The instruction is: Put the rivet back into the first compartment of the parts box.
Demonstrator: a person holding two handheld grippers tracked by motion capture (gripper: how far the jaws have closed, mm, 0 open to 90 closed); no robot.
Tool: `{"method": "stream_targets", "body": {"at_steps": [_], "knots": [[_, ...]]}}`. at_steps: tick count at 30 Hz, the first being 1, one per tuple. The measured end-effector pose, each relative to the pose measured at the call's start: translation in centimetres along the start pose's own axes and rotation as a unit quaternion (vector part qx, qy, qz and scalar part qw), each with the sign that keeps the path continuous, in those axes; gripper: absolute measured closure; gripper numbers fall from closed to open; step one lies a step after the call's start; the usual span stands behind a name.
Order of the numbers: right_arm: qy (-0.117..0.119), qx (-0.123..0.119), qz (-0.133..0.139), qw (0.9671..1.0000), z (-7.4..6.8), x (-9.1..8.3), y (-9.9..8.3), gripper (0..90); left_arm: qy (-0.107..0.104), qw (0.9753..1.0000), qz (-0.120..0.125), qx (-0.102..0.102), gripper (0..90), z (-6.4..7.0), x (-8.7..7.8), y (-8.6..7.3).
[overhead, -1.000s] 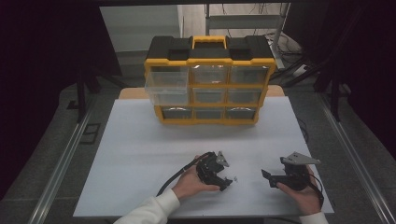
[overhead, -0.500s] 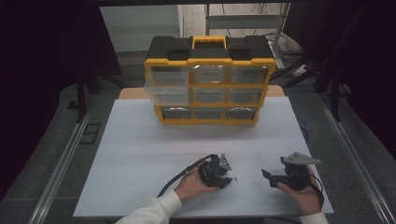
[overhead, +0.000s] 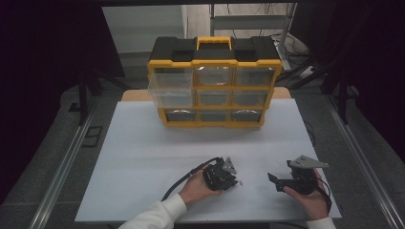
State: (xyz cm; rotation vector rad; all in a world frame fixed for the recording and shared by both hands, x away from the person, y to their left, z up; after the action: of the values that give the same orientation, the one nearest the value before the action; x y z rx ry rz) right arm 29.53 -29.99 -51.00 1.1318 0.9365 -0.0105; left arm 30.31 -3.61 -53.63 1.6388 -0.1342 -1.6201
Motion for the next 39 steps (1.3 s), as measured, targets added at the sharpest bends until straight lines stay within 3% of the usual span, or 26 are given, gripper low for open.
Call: {"method": "stream_targets", "body": {"at_steps": [12, 19, 25, 35, 39], "knots": [[0.0, 0.001, 0.0, 1.0, 0.1, 0.0, 0.0, 10.7, -0.007, 0.9999, -0.004, -0.007, 81.2, -0.2, -0.2, -0.1], [0.0, 0.002, 0.0, 1.0, 0.1, 0.0, 0.0, 10.7, -0.02, 0.9995, 0.011, -0.023, 81.3, -0.6, -1.0, 0.0], [0.0, 0.002, 0.0, 1.0, 0.1, 0.0, 0.0, 10.7, -0.025, 0.9986, 0.024, -0.039, 81.2, -1.6, -2.7, 0.0], [0.0, 0.003, 0.0, 1.0, 0.1, 0.0, 0.0, 10.7, -0.014, 0.997, 0.044, -0.062, 81.3, -3.1, -5.7, -0.9], [0.0, 0.003, 0.001, 1.0, 0.1, 0.0, 0.0, 10.7, -0.004, 0.996, 0.05, -0.074, 81.2, -4.2, -7.9, -1.7]]}}
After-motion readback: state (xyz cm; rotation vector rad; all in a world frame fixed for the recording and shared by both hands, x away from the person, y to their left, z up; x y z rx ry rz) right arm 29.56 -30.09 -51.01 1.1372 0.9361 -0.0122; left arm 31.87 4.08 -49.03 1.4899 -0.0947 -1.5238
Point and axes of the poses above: each handheld gripper's, and its own axes: x roughly forward along the jaws, y roughly out of its top, z roughly to its right, the point moved 2 cm from there along x, roughly forward along the jaws, and after that the axes turned 7 degrees about -x, right-handed, at the moved point
